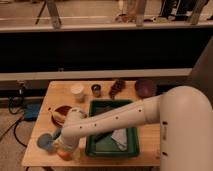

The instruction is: Place apple in plastic cup

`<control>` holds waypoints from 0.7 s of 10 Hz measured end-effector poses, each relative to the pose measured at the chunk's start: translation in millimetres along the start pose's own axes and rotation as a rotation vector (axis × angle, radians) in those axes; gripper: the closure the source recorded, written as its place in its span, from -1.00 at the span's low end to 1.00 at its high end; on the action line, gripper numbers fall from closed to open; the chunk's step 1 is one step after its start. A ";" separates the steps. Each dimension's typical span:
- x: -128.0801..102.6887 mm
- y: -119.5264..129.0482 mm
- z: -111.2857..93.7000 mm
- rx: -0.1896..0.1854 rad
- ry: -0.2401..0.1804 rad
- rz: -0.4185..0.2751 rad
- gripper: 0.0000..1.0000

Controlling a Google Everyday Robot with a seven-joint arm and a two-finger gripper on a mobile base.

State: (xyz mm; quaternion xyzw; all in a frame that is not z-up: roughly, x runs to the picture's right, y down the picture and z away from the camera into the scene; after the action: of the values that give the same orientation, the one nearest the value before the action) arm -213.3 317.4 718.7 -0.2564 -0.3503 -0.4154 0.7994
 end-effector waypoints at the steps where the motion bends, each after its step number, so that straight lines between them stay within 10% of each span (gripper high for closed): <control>1: 0.5 0.4 1.3 -0.004 0.001 0.003 -0.60; 7: 0.6 1.9 9.7 -0.028 -0.004 0.020 -0.60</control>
State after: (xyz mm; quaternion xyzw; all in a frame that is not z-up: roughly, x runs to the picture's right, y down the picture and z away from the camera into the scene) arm -214.8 324.9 725.0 -0.2718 -0.3436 -0.4116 0.7991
